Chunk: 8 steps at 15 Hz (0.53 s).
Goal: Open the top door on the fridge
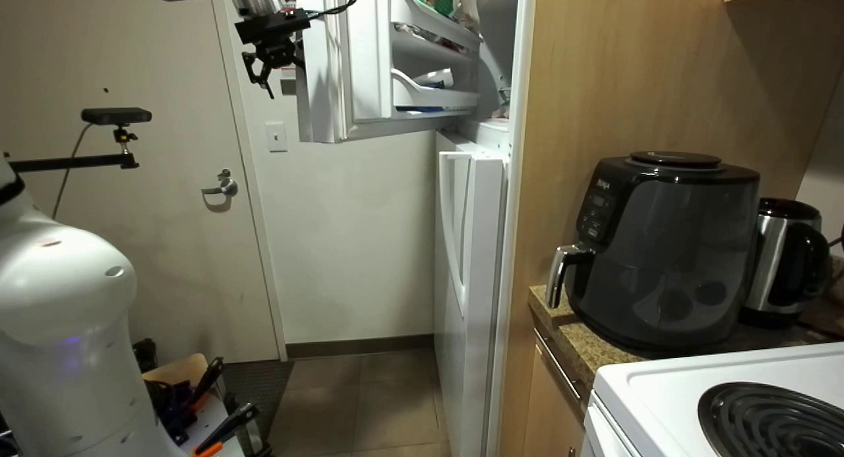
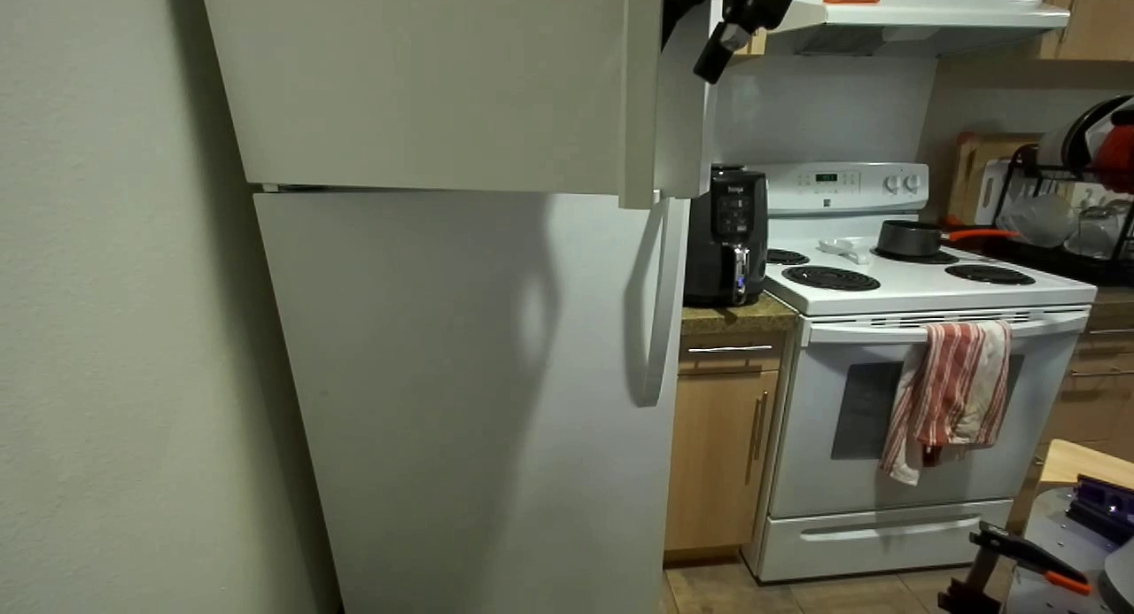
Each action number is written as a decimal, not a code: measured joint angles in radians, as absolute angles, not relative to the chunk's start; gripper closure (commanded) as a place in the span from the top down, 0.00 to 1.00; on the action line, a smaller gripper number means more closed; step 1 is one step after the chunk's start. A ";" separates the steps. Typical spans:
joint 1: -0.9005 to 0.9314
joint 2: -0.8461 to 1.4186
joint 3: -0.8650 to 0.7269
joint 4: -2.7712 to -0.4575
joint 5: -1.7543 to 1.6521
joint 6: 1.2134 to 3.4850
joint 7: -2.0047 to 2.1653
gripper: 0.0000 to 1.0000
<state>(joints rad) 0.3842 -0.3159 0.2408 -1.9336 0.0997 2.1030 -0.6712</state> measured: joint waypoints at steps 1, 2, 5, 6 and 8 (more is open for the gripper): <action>0.385 -0.315 0.241 -1.930 0.100 2.093 -0.685 1.00; 0.385 -0.314 0.241 -1.924 0.100 2.076 -0.701 1.00; 0.434 -0.371 0.244 -1.910 0.190 1.867 -0.708 1.00; 0.457 -0.407 0.252 -1.908 0.220 1.785 -0.703 1.00; 0.497 -0.483 0.275 -1.902 0.261 1.641 -0.673 1.00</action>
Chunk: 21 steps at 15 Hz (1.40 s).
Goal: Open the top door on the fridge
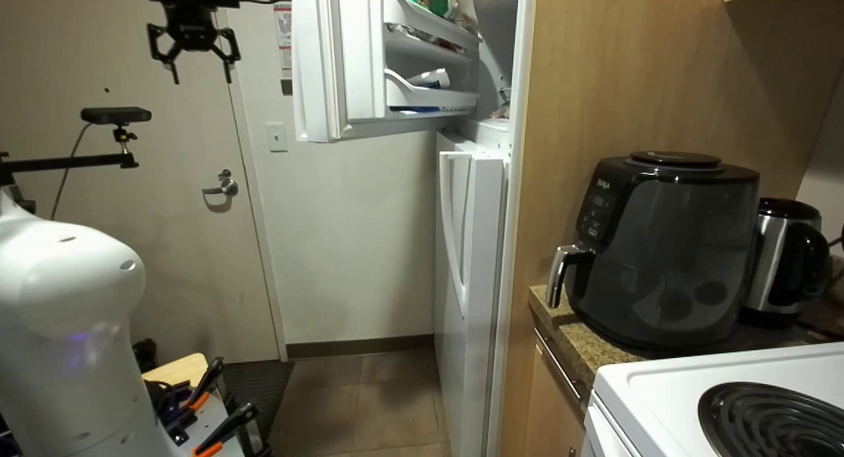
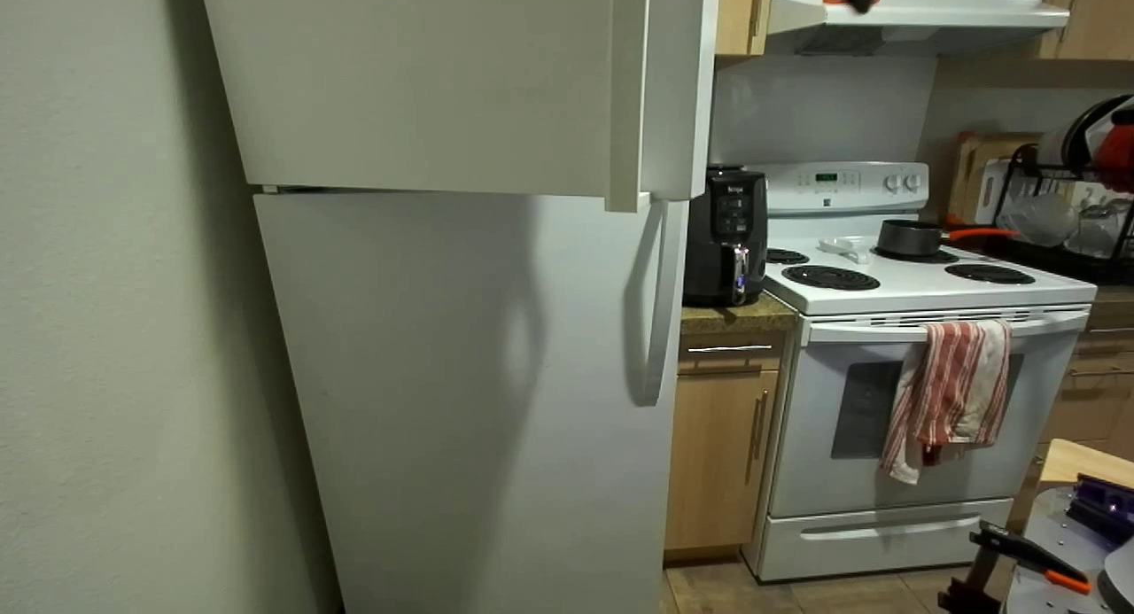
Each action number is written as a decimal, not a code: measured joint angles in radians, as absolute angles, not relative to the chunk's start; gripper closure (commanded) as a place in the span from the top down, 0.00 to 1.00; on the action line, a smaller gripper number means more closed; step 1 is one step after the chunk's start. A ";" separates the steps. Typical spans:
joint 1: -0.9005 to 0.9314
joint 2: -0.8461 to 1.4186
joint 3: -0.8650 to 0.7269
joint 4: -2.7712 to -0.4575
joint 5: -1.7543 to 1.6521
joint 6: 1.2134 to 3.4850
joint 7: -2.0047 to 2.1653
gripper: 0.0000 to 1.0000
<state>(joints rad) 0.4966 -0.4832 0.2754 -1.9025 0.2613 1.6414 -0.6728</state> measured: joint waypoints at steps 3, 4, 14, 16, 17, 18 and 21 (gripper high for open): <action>0.540 -0.609 0.322 -1.896 0.293 1.511 -0.567 1.00; 0.547 -0.658 0.338 -1.895 0.293 1.492 -0.512 1.00; 0.417 -1.056 0.269 -1.932 0.191 1.374 -0.261 1.00; 0.354 -1.068 0.260 -1.998 0.173 1.451 -0.247 1.00; 0.321 -1.066 0.263 -2.046 0.171 1.509 -0.233 1.00; 0.288 -1.059 0.272 -2.095 0.171 1.574 -0.213 1.00; 0.196 -1.003 0.317 -2.222 0.171 1.764 -0.117 1.00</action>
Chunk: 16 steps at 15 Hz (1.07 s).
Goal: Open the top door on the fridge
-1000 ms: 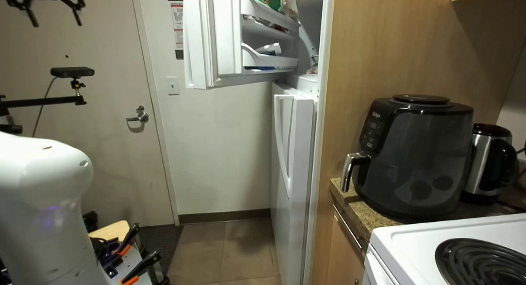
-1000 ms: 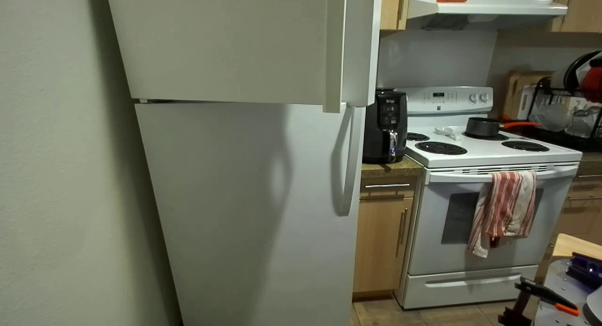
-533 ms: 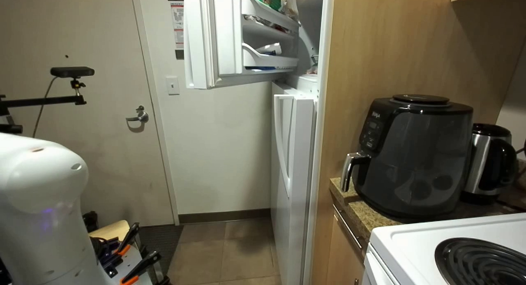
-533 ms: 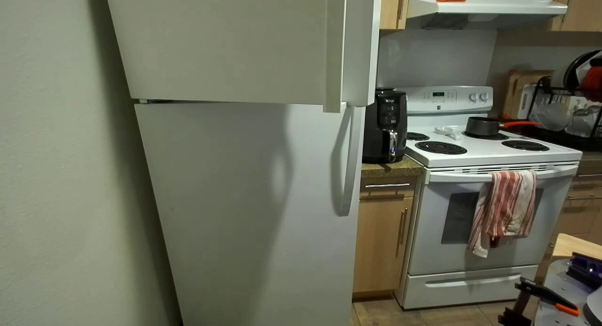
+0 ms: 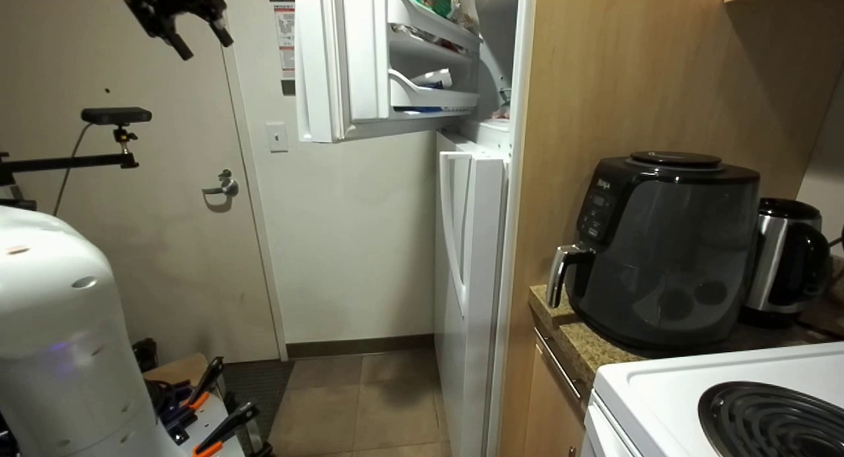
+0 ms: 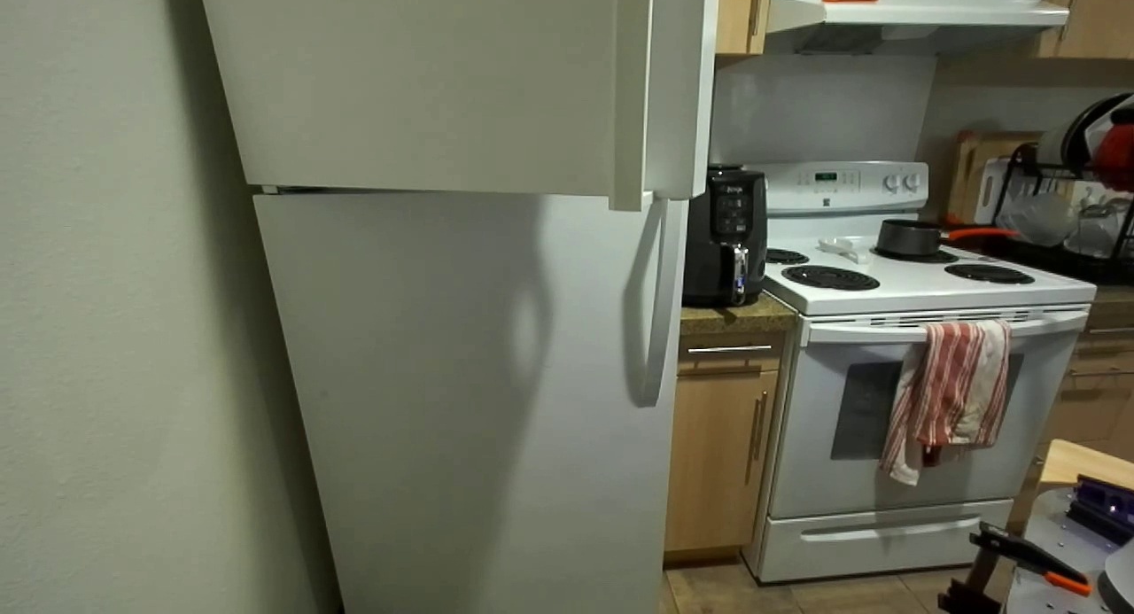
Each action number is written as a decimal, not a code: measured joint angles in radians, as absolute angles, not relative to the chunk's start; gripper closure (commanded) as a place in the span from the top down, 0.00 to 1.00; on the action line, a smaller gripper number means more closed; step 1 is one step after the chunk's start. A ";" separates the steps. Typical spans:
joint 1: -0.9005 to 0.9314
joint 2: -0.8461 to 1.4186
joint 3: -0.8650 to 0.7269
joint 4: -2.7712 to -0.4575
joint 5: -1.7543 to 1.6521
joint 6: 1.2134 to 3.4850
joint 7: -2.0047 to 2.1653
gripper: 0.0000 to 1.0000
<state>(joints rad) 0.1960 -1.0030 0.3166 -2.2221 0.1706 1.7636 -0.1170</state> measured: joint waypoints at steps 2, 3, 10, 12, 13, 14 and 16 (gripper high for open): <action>0.138 -0.938 0.346 -2.280 0.167 1.887 -0.039 1.00; 0.111 -0.901 0.355 -2.298 0.159 1.941 -0.001 1.00; -0.002 -0.625 0.278 -2.258 0.096 2.143 0.112 1.00; -0.008 -0.553 0.239 -2.215 0.082 2.166 0.112 1.00; -0.009 -0.518 0.223 -2.192 0.074 2.174 0.112 1.00; -0.009 -0.484 0.211 -2.168 0.066 2.185 0.112 1.00; -0.008 -0.419 0.202 -2.122 0.041 2.220 0.112 1.00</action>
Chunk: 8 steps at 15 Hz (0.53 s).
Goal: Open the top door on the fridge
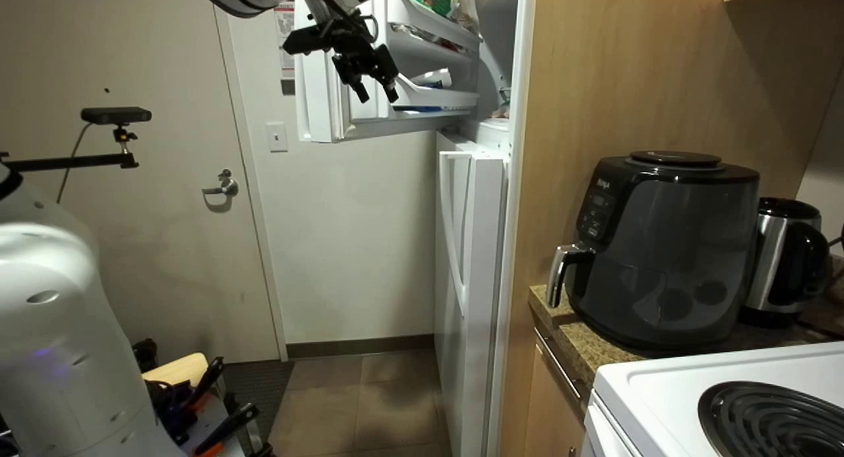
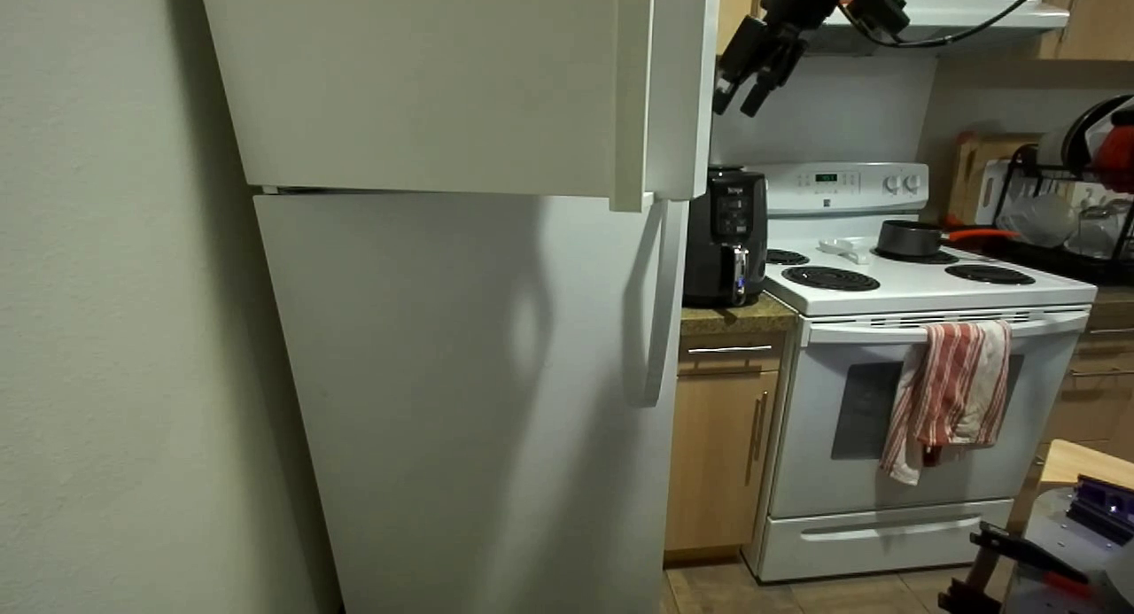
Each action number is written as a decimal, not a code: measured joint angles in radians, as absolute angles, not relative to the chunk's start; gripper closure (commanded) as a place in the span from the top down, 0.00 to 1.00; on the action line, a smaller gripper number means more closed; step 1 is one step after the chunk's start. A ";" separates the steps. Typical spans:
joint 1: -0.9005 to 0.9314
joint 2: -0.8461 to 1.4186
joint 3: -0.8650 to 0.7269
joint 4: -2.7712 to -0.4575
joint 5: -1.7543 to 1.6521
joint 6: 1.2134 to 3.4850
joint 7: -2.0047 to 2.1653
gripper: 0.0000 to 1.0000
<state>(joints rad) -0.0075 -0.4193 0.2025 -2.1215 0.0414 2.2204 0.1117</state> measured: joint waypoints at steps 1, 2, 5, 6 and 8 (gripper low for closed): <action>-0.005 -0.390 0.202 -2.099 0.028 2.240 0.112 1.00; 0.001 -0.362 0.202 -2.079 0.018 2.260 0.112 1.00; 0.026 -0.294 0.202 -2.028 0.008 2.303 0.112 1.00; 0.037 -0.275 0.202 -2.015 0.008 2.312 0.111 1.00; 0.059 -0.266 0.190 -2.007 0.012 2.310 0.081 1.00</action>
